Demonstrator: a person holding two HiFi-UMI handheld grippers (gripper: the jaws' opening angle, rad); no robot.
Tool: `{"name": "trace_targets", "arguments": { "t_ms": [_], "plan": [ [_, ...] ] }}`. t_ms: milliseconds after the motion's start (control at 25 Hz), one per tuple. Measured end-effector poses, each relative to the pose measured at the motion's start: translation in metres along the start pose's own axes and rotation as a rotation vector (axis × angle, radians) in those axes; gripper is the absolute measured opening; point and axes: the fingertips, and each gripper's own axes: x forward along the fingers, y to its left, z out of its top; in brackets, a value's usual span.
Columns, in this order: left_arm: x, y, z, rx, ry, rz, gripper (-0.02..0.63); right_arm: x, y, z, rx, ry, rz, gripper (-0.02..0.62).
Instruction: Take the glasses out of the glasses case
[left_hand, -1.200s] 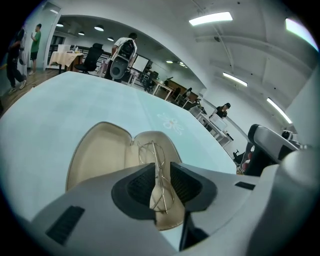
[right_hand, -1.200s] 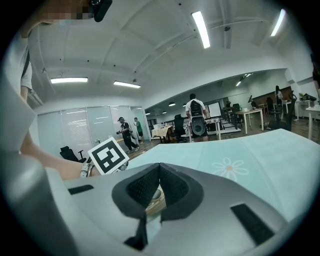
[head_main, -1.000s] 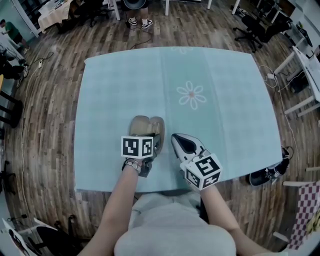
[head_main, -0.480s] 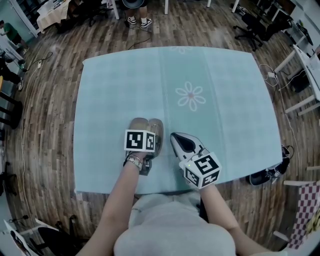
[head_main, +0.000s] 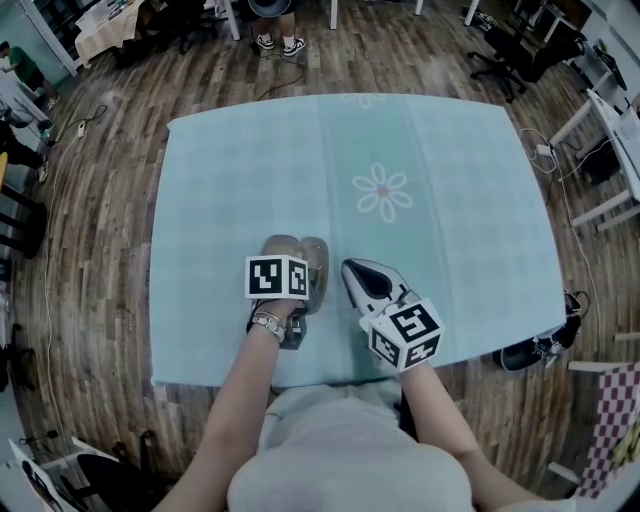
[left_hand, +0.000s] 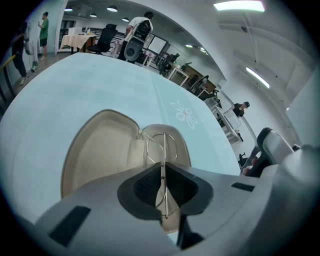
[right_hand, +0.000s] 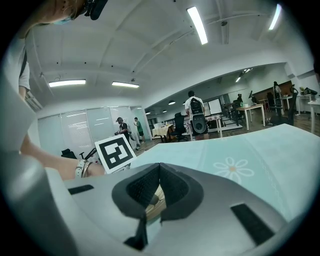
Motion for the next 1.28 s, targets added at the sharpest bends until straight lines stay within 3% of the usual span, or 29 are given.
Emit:
{"name": "trace_targets", "arguments": {
  "t_ms": [480,640,960,1120,1280],
  "plan": [
    [-0.032,-0.021,0.013,-0.096,-0.148,-0.124,0.035,-0.006,0.01,0.007,-0.046,-0.004,0.023,0.008],
    [-0.046,-0.026,0.015,-0.093,-0.204,-0.146,0.035,-0.008,0.017,0.008,-0.062,-0.004,0.028,0.008],
    [-0.07,-0.049,0.021,0.033,-0.373,-0.214,0.035,-0.016,0.023,0.011,-0.074,-0.013,0.018,0.008],
    [-0.085,-0.057,0.03,0.115,-0.484,-0.18,0.034,-0.018,0.024,0.016,-0.083,-0.02,0.018,0.008],
    [-0.095,-0.057,0.036,0.222,-0.547,-0.094,0.034,-0.016,0.026,0.017,-0.085,-0.026,0.017,0.008]
  ]
}}
